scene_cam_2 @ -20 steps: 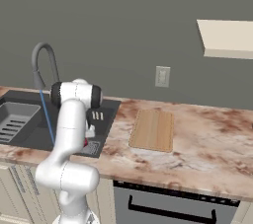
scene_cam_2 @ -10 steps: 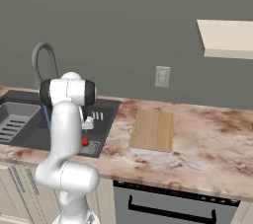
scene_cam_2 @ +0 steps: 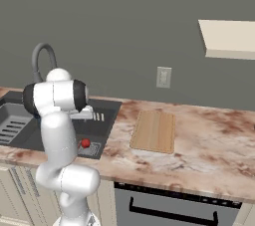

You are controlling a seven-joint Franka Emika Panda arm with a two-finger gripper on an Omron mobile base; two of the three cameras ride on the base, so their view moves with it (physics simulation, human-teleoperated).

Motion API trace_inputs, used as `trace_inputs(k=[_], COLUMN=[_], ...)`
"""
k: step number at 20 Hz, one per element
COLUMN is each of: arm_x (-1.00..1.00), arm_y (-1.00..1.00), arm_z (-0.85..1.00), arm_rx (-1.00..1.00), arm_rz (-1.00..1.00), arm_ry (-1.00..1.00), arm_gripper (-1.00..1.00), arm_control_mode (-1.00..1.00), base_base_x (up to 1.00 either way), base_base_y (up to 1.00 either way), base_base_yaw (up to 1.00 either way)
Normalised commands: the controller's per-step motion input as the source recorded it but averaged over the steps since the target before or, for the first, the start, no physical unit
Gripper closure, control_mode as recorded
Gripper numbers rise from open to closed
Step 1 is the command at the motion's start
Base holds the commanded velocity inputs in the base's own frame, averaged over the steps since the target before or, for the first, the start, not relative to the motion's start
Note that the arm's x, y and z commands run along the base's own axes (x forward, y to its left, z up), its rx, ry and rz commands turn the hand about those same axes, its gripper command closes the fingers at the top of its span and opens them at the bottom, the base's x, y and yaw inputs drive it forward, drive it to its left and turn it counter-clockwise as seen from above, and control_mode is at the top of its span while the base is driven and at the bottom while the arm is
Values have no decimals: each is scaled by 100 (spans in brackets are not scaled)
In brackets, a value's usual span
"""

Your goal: Turn on the sink faucet. Then move the bell pepper from the counter to the sink. Turn off the sink. Move the vegetable from the sink to the pot next to the stove. Finally move the pot to the front left burner.

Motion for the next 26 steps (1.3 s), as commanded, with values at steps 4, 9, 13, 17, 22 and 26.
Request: trace_inputs(k=[4, 9, 13, 17, 22, 26], arm_x=[-1, -3, -10, -20, -6, 0], arm_y=[-2, -10, -15, -13, -23, -23], arm_z=[65, 58, 47, 27, 0, 0], arm_rx=[1, 1, 2, 3, 12, 14], arm_rz=[-1, 0, 0, 2, 2, 0], arm_ry=[-4, -7, -13, -14, 0, 0], arm_gripper=[-100, -100, -100, -100, -100, -100], arm_control_mode=[-100, -100, -100, -100, -100, -100], base_base_x=[0, 0, 0, 0, 0, 0], base_base_y=[0, 0, 0, 0, 0, 0], base_base_yaw=[0, 0, 0, 0, 0, 0])
